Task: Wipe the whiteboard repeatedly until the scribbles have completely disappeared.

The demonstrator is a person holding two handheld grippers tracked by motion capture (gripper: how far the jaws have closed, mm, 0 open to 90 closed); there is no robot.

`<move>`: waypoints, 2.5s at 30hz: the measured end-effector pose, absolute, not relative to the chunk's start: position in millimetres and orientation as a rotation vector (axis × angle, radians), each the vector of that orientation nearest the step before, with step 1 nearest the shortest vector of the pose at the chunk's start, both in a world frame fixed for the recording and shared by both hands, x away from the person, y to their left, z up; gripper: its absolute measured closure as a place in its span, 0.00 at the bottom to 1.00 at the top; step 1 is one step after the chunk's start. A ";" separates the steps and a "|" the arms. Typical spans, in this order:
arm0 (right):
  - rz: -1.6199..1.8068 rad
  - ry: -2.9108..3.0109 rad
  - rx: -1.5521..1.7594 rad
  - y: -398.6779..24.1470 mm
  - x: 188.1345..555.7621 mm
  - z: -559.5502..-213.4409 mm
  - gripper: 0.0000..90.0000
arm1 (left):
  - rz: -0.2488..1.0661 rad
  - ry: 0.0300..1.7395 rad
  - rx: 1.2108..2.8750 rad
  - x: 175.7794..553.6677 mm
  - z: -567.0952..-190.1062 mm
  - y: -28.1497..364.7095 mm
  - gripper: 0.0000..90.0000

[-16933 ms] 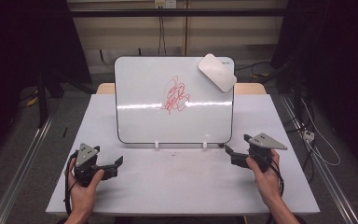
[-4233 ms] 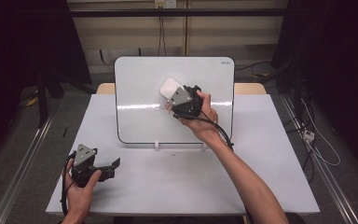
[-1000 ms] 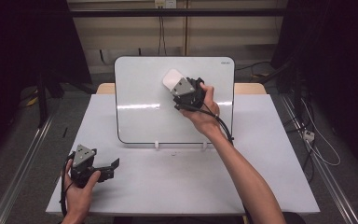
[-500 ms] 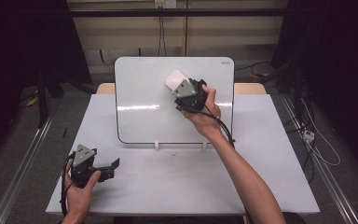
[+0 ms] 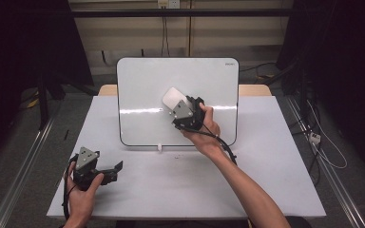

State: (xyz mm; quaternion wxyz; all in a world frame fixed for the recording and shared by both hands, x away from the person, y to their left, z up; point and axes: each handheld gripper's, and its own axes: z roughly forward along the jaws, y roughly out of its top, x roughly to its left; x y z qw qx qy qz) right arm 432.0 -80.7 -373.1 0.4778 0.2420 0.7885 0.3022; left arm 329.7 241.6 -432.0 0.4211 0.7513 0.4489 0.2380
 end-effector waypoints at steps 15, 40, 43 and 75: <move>0.753 1.936 0.616 -79.7 439.2 -363.9 0.35 | 0.604 1.128 1.868 329.5 -432.1 243.1 0.07; 0.699 1.941 0.621 -56.0 444.4 -359.4 0.35 | 0.597 1.116 1.886 329.9 -431.5 241.7 0.07; 0.674 1.965 0.600 -50.2 440.5 -364.5 0.35 | 0.600 1.116 1.877 329.8 -431.9 241.6 0.07; 0.806 2.152 0.515 -13.9 405.6 -405.9 0.35 | 0.603 1.114 1.879 330.4 -432.2 241.9 0.07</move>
